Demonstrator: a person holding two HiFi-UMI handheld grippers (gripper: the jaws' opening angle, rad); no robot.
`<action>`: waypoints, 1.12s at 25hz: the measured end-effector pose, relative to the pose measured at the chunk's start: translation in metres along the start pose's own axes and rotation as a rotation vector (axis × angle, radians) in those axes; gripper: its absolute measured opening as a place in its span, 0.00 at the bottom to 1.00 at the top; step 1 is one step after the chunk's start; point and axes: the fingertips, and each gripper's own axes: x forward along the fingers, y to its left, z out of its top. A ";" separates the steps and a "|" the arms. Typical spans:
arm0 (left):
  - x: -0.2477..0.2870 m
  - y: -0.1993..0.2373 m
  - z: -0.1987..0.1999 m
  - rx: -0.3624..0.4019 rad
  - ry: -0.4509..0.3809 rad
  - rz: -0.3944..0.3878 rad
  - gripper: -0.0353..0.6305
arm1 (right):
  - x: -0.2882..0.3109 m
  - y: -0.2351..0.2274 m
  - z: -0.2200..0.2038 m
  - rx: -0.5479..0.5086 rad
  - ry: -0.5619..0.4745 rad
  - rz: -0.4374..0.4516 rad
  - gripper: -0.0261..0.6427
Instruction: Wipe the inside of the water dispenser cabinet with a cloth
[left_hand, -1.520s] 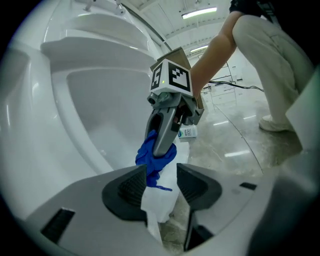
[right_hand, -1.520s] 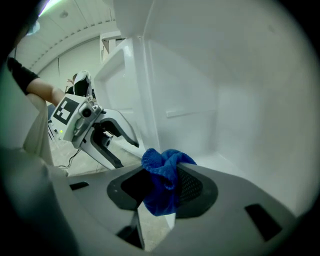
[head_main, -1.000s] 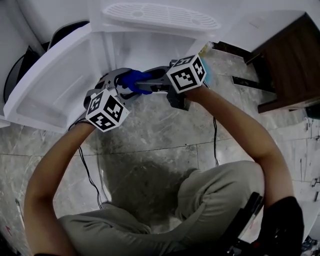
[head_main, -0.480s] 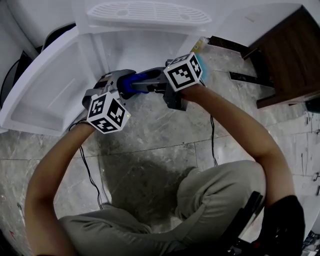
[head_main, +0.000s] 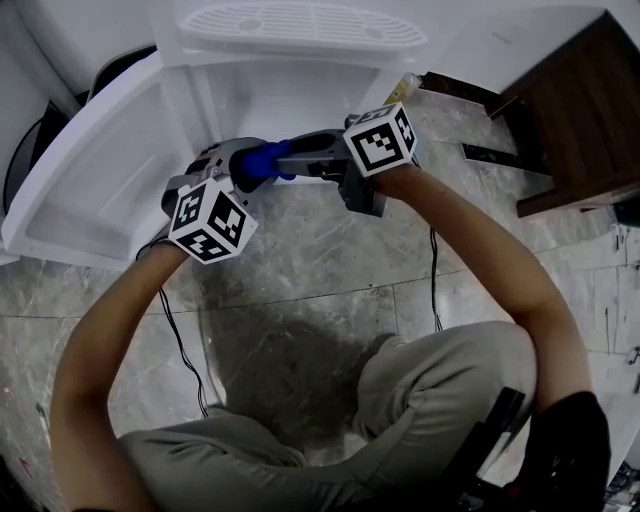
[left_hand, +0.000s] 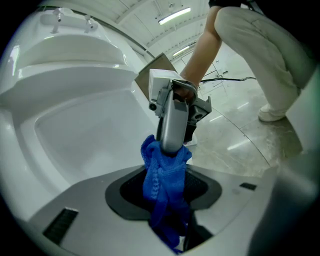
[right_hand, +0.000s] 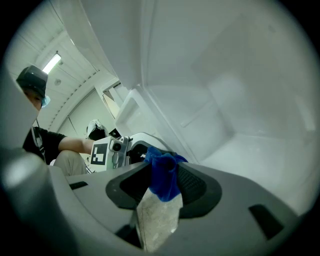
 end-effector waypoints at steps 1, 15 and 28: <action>-0.001 0.001 -0.002 -0.013 0.001 -0.002 0.32 | -0.002 -0.002 0.000 -0.006 0.001 -0.012 0.25; -0.022 0.012 -0.030 -0.133 0.029 0.002 0.32 | -0.032 -0.027 0.008 -0.062 -0.052 -0.134 0.26; -0.007 -0.002 -0.036 -0.263 0.030 -0.035 0.32 | -0.038 -0.040 -0.004 -0.422 0.078 -0.367 0.04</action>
